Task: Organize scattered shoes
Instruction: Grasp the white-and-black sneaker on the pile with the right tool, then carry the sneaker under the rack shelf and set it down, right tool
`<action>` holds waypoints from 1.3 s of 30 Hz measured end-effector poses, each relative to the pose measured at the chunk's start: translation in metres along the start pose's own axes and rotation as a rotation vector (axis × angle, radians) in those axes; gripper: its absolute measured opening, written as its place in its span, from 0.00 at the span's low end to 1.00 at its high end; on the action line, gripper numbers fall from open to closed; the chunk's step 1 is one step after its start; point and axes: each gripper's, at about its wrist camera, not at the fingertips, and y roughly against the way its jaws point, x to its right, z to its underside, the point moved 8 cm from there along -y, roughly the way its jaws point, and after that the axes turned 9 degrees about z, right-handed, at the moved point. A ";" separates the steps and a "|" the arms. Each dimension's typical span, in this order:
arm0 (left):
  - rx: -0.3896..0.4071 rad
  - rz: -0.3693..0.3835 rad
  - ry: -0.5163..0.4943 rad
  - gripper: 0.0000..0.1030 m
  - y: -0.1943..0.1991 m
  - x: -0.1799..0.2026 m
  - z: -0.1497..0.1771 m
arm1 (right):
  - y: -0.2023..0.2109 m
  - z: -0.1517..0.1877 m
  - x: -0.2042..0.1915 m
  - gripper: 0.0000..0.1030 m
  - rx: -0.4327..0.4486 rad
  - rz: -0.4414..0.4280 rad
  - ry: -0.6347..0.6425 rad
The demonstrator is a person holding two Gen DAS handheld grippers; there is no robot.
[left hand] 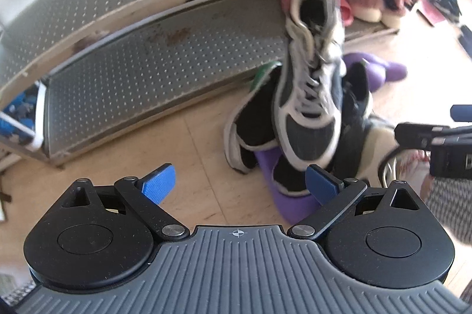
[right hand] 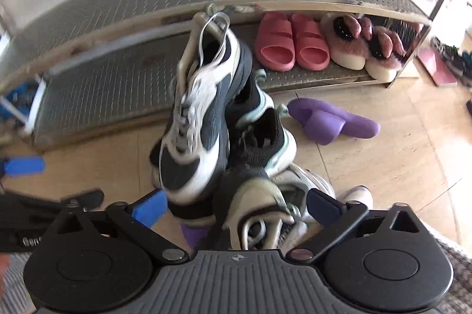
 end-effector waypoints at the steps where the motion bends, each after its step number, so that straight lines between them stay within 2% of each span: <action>1: 0.009 -0.012 -0.009 0.95 -0.001 -0.001 -0.006 | -0.003 -0.004 0.000 0.59 -0.005 0.002 -0.002; 2: 0.018 -0.027 -0.013 0.95 -0.001 -0.002 -0.011 | -0.009 -0.010 -0.003 0.52 -0.026 0.004 -0.002; 3: 0.024 -0.037 -0.011 0.95 -0.002 -0.003 -0.015 | -0.014 -0.016 -0.005 0.38 -0.045 0.005 -0.003; 4: 0.025 -0.040 -0.004 0.95 -0.002 -0.004 -0.019 | -0.017 -0.023 -0.007 0.31 -0.050 0.001 -0.007; 6: 0.022 -0.021 0.028 0.95 -0.005 -0.005 -0.025 | -0.020 -0.039 -0.012 0.28 -0.034 -0.028 -0.021; 9: 0.024 0.001 0.086 0.95 -0.010 -0.008 -0.037 | -0.024 -0.062 -0.015 0.30 -0.003 -0.069 -0.071; 11: 0.025 -0.017 0.098 0.95 -0.013 -0.010 -0.045 | -0.030 -0.081 -0.017 0.37 0.008 -0.087 -0.124; 14: 0.022 -0.035 0.116 0.95 -0.017 -0.013 -0.053 | -0.048 -0.102 -0.021 0.37 0.004 -0.058 -0.131; 19: 0.013 -0.021 0.129 0.95 -0.022 -0.014 -0.058 | -0.086 -0.114 -0.025 0.34 -0.020 -0.005 -0.132; 22: -0.004 -0.025 0.116 0.95 -0.027 -0.015 -0.059 | -0.108 -0.113 -0.027 0.33 -0.034 0.019 -0.128; 25: -0.009 -0.039 0.129 0.95 -0.025 -0.024 -0.054 | -0.113 -0.112 -0.029 0.20 -0.030 0.045 -0.117; 29: -0.001 -0.056 0.141 0.95 -0.016 -0.044 -0.041 | -0.088 -0.105 -0.037 0.16 -0.026 -0.038 -0.135; 35: 0.009 -0.100 0.181 0.94 0.012 -0.095 -0.002 | -0.027 -0.073 -0.095 0.16 -0.013 -0.147 -0.025; 39: 0.017 -0.125 0.241 0.93 0.045 -0.146 0.038 | -0.016 -0.044 -0.155 0.15 -0.060 -0.201 0.072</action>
